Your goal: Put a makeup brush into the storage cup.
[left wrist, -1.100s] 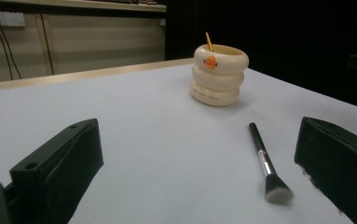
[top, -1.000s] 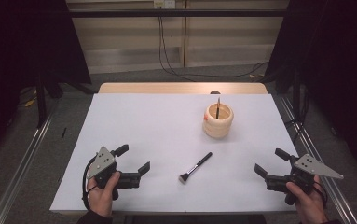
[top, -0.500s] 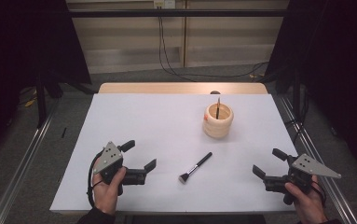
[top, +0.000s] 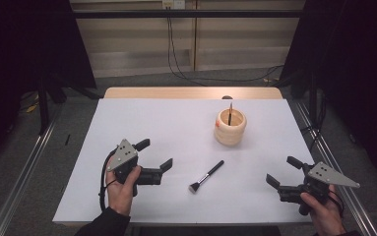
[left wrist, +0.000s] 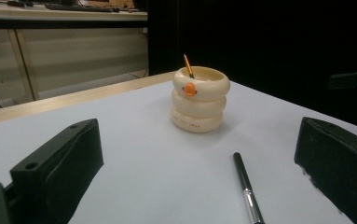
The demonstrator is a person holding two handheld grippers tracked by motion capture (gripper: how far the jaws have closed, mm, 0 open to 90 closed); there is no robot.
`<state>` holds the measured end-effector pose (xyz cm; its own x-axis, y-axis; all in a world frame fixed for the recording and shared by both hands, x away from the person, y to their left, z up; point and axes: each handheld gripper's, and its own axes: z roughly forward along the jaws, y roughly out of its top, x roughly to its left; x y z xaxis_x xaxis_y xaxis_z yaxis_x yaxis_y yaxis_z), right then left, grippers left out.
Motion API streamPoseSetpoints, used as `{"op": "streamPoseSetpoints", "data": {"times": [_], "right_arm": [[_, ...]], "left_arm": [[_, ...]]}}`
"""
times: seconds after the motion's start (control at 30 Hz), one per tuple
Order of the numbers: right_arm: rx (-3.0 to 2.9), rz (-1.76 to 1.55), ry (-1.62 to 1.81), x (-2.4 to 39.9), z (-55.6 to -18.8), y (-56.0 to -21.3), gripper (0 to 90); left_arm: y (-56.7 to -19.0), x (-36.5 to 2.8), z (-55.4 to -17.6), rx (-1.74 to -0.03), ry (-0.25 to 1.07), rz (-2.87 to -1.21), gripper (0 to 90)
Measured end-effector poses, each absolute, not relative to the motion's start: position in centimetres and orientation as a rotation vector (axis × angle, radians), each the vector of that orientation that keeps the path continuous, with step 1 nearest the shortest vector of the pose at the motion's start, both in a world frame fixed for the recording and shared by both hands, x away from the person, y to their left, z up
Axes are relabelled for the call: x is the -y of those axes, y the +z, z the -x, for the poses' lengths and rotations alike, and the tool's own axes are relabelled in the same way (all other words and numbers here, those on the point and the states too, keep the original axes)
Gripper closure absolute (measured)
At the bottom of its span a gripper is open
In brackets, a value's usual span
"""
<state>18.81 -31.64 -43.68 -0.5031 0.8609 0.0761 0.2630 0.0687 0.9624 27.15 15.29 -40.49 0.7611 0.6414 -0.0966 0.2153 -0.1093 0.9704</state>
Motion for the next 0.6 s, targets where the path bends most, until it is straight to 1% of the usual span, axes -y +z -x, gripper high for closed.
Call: {"op": "streamPoseSetpoints", "data": {"times": [0.33, 0.6], "right_arm": [[-1.816, -1.116, 1.459, 31.6, -18.9, -43.7, 1.4], [-1.818, -1.118, 1.459, 31.5, -18.8, -43.7, 1.3]], "left_arm": [[-40.4, -14.2, -28.0, -0.671, 0.375, -1.676, 0.8], [-40.2, -12.5, -28.0, -0.618, 0.344, -1.752, 1.6]]}}
